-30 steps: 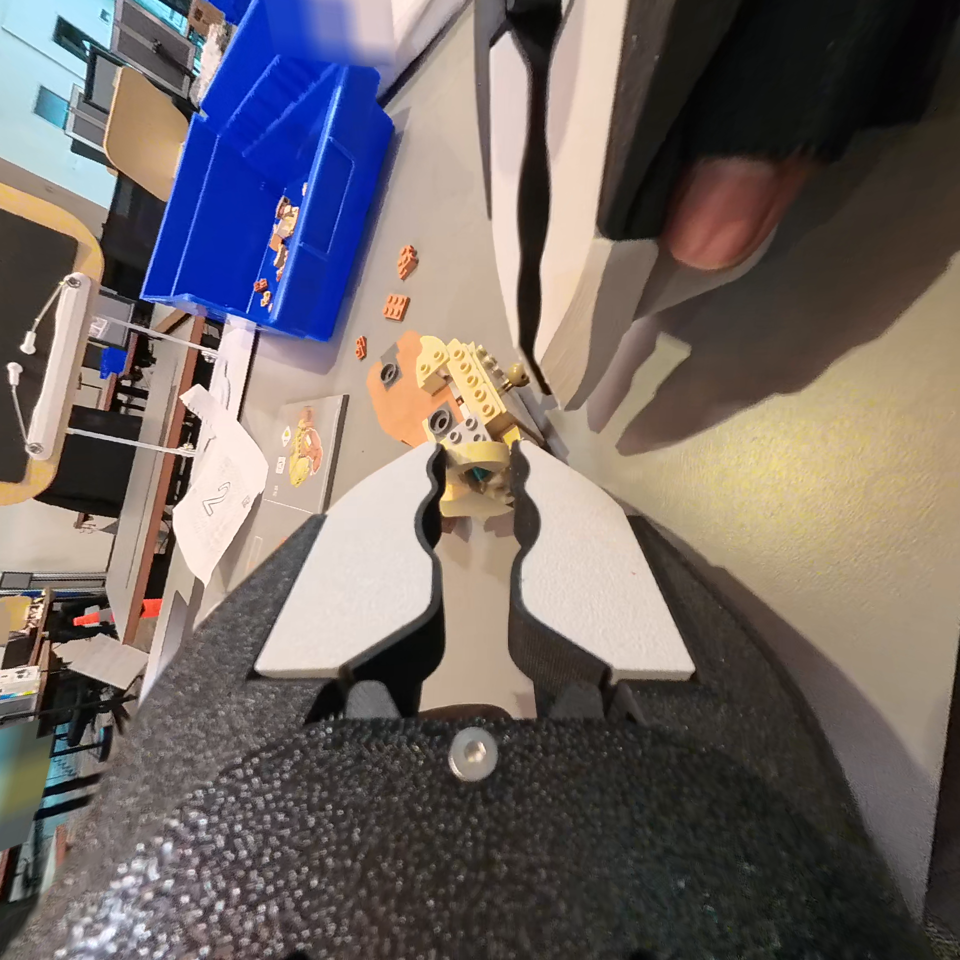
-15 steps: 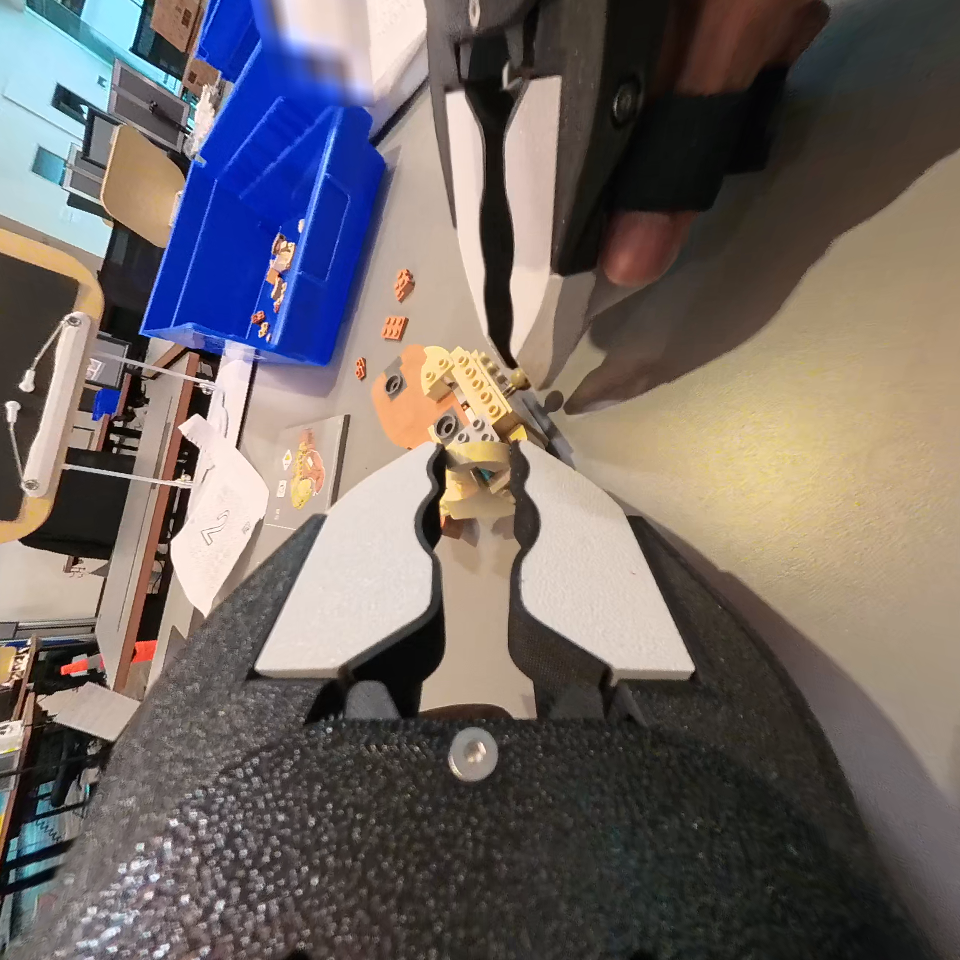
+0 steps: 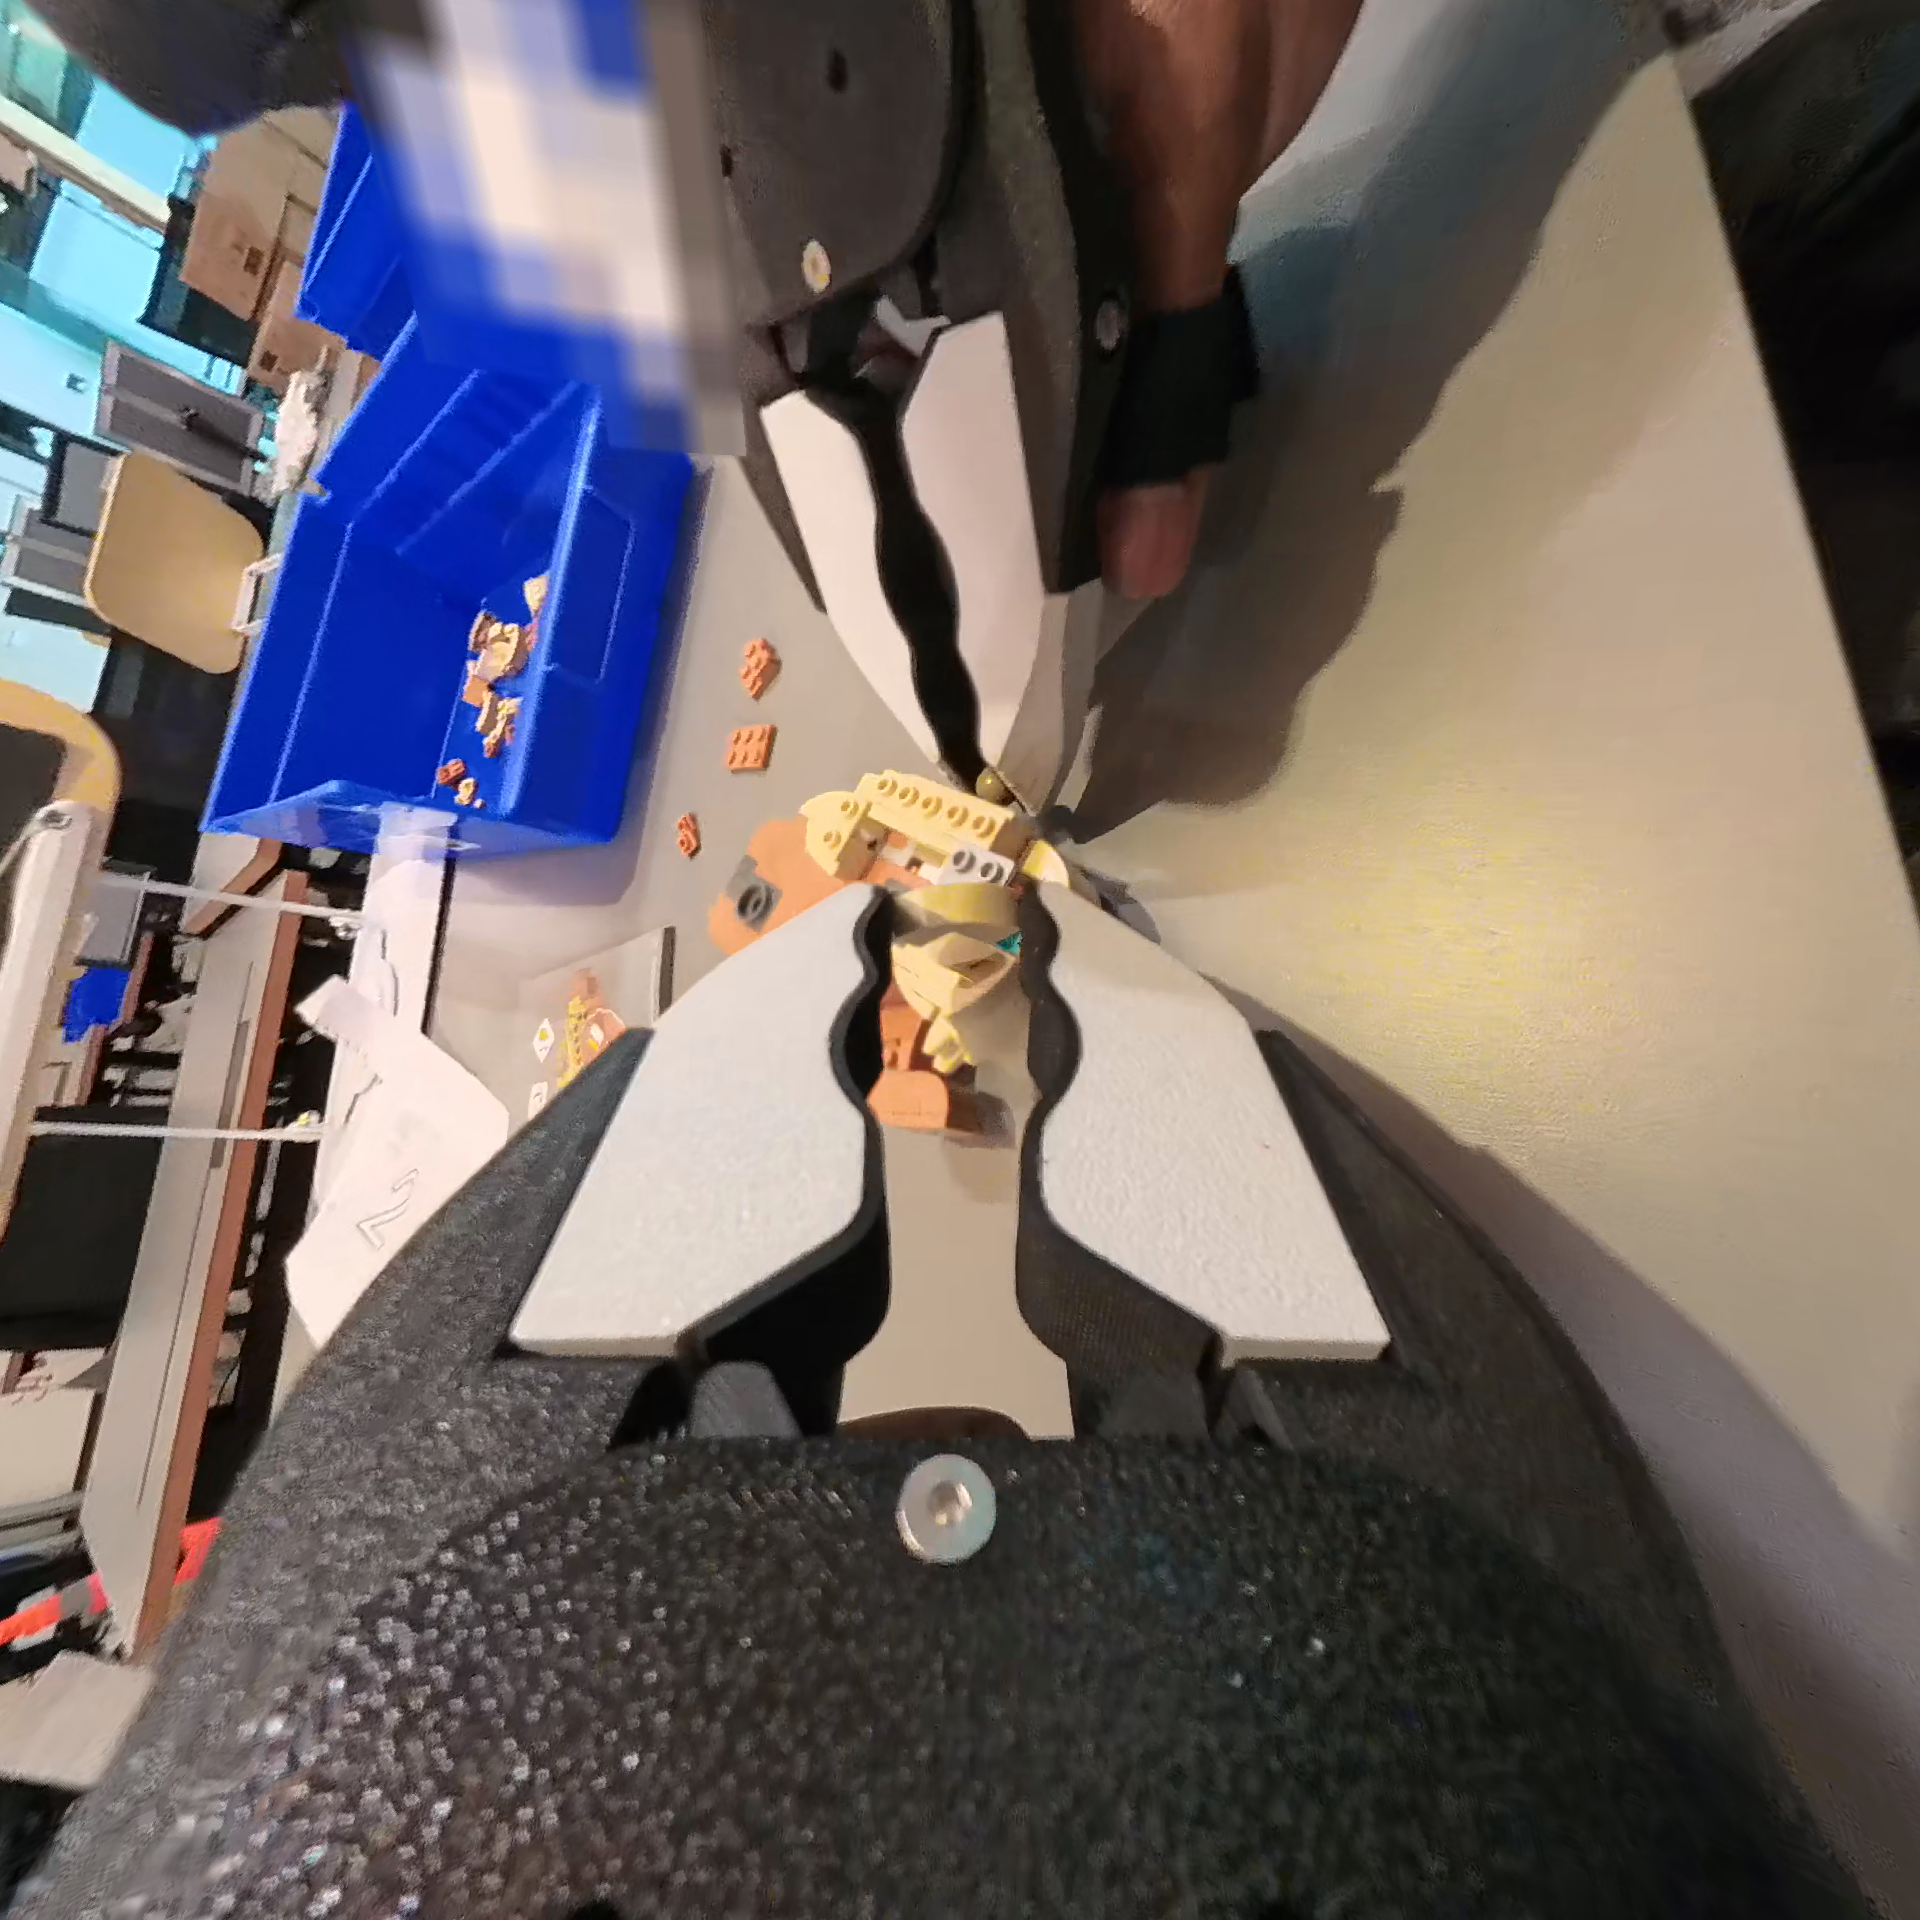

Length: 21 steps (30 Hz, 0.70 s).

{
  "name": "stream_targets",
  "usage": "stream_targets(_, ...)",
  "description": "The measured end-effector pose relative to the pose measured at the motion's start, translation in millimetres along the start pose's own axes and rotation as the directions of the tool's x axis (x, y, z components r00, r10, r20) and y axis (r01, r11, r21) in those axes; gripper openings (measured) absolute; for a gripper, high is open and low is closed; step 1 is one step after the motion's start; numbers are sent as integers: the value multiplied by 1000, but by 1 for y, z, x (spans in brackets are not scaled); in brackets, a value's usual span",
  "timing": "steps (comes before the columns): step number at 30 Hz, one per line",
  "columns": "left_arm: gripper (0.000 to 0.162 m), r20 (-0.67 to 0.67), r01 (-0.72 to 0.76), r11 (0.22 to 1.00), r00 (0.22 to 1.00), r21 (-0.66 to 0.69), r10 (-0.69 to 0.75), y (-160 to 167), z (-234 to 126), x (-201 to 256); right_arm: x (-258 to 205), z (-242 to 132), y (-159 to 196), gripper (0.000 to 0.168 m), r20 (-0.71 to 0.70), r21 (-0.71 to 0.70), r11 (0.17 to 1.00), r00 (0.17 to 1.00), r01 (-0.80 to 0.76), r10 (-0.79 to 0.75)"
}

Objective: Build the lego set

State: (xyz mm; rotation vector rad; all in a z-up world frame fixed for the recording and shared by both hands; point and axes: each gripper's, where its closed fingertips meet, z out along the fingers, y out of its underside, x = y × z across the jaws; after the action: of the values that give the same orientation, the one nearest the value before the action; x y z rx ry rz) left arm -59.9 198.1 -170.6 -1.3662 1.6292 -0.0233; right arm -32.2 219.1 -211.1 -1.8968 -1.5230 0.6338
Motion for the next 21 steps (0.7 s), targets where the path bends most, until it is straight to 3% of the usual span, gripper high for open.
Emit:
stream_targets(9, 24, -107, -36, 999, 994, 31, 39, -3, 8, 0, 7, 1, -1, 10, 139, 19, 991, 982, 130, -131)
stream_targets(21, 24, -182, -101, 995, 979, -11, 97, 4, 15, 3, 8, 4, -4, 10, 176, 43, 988, 973, 147, -153)
